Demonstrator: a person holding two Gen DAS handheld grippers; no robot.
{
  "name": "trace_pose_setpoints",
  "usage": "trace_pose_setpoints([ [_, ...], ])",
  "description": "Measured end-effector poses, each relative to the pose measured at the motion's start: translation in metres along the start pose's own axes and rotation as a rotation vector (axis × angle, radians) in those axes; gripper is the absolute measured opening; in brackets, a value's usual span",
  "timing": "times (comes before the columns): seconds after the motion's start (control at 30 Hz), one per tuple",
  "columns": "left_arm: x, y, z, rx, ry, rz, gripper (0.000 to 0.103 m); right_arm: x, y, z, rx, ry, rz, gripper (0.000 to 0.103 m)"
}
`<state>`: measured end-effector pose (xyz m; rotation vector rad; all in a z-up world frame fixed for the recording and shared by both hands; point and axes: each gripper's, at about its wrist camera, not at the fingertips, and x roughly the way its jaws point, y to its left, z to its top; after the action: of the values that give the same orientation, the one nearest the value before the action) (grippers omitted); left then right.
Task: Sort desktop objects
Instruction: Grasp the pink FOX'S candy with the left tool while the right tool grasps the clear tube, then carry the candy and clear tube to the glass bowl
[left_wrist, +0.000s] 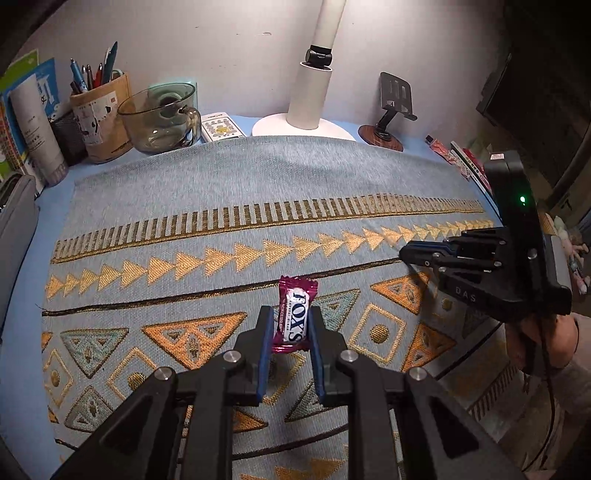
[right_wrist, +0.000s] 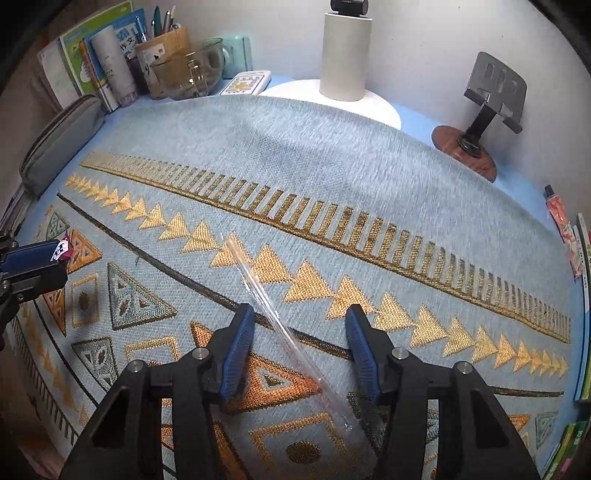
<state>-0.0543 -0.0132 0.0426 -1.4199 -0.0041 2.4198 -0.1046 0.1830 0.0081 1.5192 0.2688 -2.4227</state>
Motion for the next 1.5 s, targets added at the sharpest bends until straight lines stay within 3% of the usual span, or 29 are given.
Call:
trace_pose_setpoints([
  [0.03, 0.0, 0.0, 0.0, -0.009, -0.001, -0.003, 0.015, 0.0, 0.001, -0.002, -0.005, 0.006, 0.001, 0.006],
  [0.13, -0.001, -0.003, 0.002, -0.033, -0.009, 0.001, 0.015, -0.003, 0.003, -0.014, -0.001, 0.008, 0.029, 0.005],
  [0.3, -0.005, -0.02, 0.006, -0.027, -0.026, -0.019, 0.015, -0.021, -0.009, -0.046, 0.128, -0.005, 0.122, 0.005],
  [0.43, -0.003, -0.043, 0.011, -0.011, -0.023, -0.038, 0.015, -0.04, -0.015, -0.074, 0.189, -0.002, 0.138, 0.005],
  [0.77, 0.0, -0.152, 0.032, 0.15, -0.026, -0.109, 0.016, -0.109, -0.043, -0.127, 0.31, -0.011, 0.149, 0.004],
  [0.93, -0.007, -0.22, 0.044, 0.22, -0.032, -0.112, 0.016, -0.151, -0.066, -0.15, 0.347, -0.061, 0.111, 0.004],
  [1.1, -0.011, -0.287, 0.045, 0.279, -0.034, -0.168, 0.016, -0.205, -0.097, -0.168, 0.365, -0.15, 0.023, 0.004],
  [1.5, -0.016, -0.438, 0.053, 0.44, -0.092, -0.261, 0.016, -0.315, -0.219, -0.221, 0.544, -0.375, -0.171, 0.004],
])
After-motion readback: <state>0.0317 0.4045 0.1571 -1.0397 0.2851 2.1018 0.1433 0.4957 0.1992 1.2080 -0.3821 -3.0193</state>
